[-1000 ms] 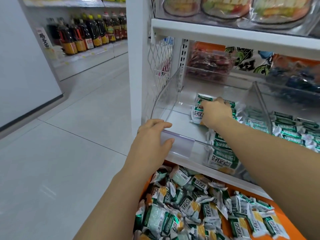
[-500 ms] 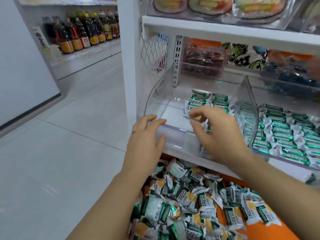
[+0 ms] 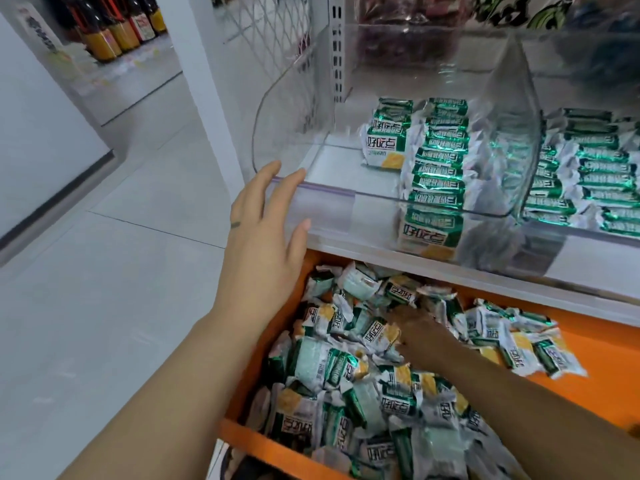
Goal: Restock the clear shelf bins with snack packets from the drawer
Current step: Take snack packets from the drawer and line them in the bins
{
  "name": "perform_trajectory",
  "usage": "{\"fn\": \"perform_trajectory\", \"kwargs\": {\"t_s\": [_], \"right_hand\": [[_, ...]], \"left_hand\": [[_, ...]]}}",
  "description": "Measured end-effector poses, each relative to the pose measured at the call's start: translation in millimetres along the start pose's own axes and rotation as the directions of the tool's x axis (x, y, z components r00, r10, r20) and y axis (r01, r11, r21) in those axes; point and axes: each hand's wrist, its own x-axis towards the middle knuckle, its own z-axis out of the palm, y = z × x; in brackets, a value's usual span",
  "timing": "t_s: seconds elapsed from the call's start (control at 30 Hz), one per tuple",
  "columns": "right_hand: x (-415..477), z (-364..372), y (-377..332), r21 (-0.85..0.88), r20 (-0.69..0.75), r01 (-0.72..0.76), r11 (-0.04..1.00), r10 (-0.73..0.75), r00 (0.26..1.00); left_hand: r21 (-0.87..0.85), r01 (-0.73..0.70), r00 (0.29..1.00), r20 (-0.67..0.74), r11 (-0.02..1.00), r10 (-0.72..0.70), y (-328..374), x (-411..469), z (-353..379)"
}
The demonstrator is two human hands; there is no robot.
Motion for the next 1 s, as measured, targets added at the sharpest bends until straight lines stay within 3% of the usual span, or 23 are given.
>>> {"fn": "perform_trajectory", "kwargs": {"t_s": [0.2, 0.43, 0.57, 0.73, 0.87, 1.0], "right_hand": [[17.3, 15.0, 8.8, -0.172, 0.126, -0.06, 0.983, 0.082, 0.989], [18.7, 26.8, 13.5, -0.195, -0.028, -0.084, 0.977, 0.08, 0.996], [11.6, 36.0, 20.6, -0.256, -0.011, -0.102, 0.961, 0.103, 0.995], [8.0, 33.2, 25.9, -0.07, -0.124, -0.163, 0.984, 0.153, 0.98], [5.5, 24.8, 13.2, 0.066, -0.305, -0.087, 0.994, 0.103, 0.947], [15.3, 29.6, -11.2, 0.205, -0.002, -0.086, 0.975, 0.088, 0.996]], "left_hand": [[0.025, -0.026, 0.999, -0.02, 0.999, 0.026, -4.0, -0.5, 5.6], [0.022, -0.011, 0.999, -0.032, 1.0, 0.012, -3.2, -0.8, 9.4], [0.017, -0.005, 0.999, -0.038, 1.0, 0.006, -0.9, -1.4, 9.8], [-0.001, 0.006, 0.999, -0.047, 1.0, -0.006, 2.3, -1.4, 11.1], [0.002, 0.002, 0.999, -0.044, 1.0, -0.002, 0.3, -1.4, 11.7], [0.004, 0.004, 0.999, -0.042, 1.0, -0.004, 0.9, -2.1, 12.2]]}}
